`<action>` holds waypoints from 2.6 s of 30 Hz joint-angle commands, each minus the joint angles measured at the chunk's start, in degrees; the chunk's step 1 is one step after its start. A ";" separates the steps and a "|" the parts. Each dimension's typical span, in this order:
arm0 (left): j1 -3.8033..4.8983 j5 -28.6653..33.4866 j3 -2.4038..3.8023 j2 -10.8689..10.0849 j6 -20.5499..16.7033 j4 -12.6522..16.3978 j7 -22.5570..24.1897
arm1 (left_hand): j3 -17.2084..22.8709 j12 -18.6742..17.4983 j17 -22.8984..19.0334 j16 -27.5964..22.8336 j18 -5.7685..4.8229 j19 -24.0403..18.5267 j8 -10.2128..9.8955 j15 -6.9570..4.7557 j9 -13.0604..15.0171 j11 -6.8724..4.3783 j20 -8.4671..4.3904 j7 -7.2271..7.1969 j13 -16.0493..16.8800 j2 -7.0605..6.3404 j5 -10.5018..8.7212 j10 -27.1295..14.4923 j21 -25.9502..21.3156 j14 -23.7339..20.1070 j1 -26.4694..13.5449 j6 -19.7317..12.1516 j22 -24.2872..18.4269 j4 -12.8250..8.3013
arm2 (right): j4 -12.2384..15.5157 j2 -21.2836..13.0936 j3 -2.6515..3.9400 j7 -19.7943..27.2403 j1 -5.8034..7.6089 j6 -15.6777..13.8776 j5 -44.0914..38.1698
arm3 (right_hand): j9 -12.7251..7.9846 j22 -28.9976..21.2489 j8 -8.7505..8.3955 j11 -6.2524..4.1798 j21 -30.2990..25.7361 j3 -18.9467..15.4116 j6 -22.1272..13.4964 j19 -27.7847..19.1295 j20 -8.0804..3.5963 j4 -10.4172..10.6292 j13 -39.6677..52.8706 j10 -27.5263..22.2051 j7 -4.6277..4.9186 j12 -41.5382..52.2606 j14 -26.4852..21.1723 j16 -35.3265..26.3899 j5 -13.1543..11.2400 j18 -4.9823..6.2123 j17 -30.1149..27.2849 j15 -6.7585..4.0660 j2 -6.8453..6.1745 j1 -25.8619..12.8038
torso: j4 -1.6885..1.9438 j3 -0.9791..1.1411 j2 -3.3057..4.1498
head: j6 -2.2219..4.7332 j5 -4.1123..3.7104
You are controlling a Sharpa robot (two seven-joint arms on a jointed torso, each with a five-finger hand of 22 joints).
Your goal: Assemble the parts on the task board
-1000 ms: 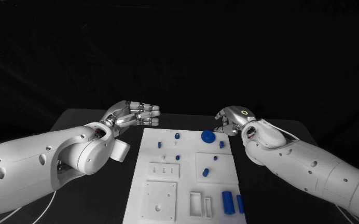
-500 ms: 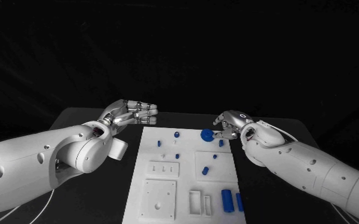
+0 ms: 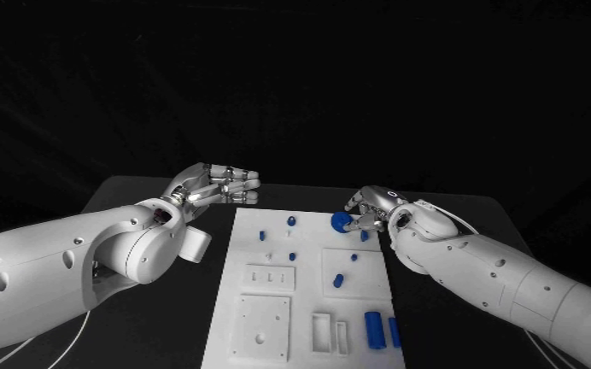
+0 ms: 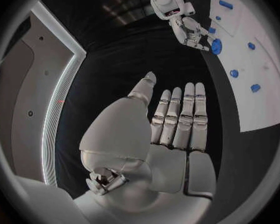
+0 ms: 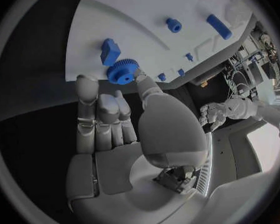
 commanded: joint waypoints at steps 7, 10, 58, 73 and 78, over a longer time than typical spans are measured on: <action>0.01 -0.17 0.02 0.39 0.67 -0.12 0.57 | -0.06 0.21 0.07 -0.07 -0.12 0.40 0.18 0.23 0.07 -0.17 0.12 0.19 0.09 0.28 -0.22 -0.08 0.30 -0.14 0.26 -0.08 -0.05 -0.27 | -1.77 0.95 0.04 0.79 -0.04 0.52 -0.15 | 0.02 1.57 -0.06 0.24 -0.11 0.65 0.03 1.83 0.28 -0.26 0.11 0.52 -0.11 0.14 0.42 0.21 0.24 0.12 0.21 0.08 0.24 -0.35 | 0.00 -0.17 -0.01 | 0.10 0.25; 0.01 -0.21 0.02 0.44 0.68 -0.09 0.58 | -0.06 0.21 0.07 -0.07 -0.12 0.40 0.18 0.23 0.07 -0.17 0.12 0.19 0.09 0.28 -0.22 -0.08 0.30 -0.14 0.26 -0.08 -0.05 -0.27 | -2.13 1.34 0.04 0.87 -0.04 0.76 -0.19 | 0.02 1.91 -0.06 0.20 -0.17 0.79 0.10 1.85 0.26 -0.31 0.14 0.55 -0.15 0.18 0.42 0.24 0.20 0.05 0.27 0.06 0.39 -0.42 | -0.09 -0.06 -0.03 | -0.12 0.59; 0.01 -0.49 0.02 0.53 0.99 -0.10 0.17 | -0.14 0.21 0.06 -0.07 -0.10 0.38 0.18 0.25 0.07 -0.14 0.14 0.24 0.09 0.27 -0.25 -0.13 0.33 -0.18 0.23 -0.18 -0.05 -0.40 | -1.19 2.87 0.04 0.67 -0.06 2.24 -6.79 | 0.05 15.25 -0.11 -0.91 4.52 10.23 8.87 2.74 -0.30 -4.70 1.95 2.35 -2.17 2.17 0.72 1.06 -0.60 -1.94 1.60 -0.47 3.64 -3.90 | -0.13 0.06 -0.07 | -0.15 1.12; 0.03 -0.52 0.02 0.11 0.74 0.42 0.18 | -0.12 0.22 0.06 -0.08 -0.09 0.36 0.18 0.26 0.07 -0.14 0.14 0.24 0.09 0.22 -0.19 -0.14 0.33 -0.21 0.34 -0.17 -0.05 -0.46 | 8.94 1.49 0.06 -2.92 -0.05 -1.98 -14.66 | 0.06 16.40 -0.11 -1.03 4.82 10.15 9.40 3.02 -0.52 -3.10 2.22 2.84 -2.40 2.34 0.75 1.28 -3.36 -2.02 1.76 -0.69 3.16 -3.52 | -0.20 -0.04 -0.12 | 0.25 1.76; 0.04 -0.52 0.02 0.11 0.69 0.57 0.14 | -0.12 0.22 0.06 -0.08 -0.09 0.36 0.18 0.26 0.07 -0.14 0.14 0.24 0.09 0.22 -0.19 -0.14 0.33 -0.21 0.34 -0.17 -0.05 -0.46 | 10.36 2.20 -0.02 -3.07 -0.06 -1.93 -16.97 | 0.06 16.62 -0.10 -0.98 4.68 10.38 9.30 2.99 -0.53 -2.71 2.22 2.82 -2.36 2.27 0.71 1.19 -3.36 -2.04 1.66 -0.69 2.91 -3.46 | -0.09 0.01 -0.03 | 0.34 1.94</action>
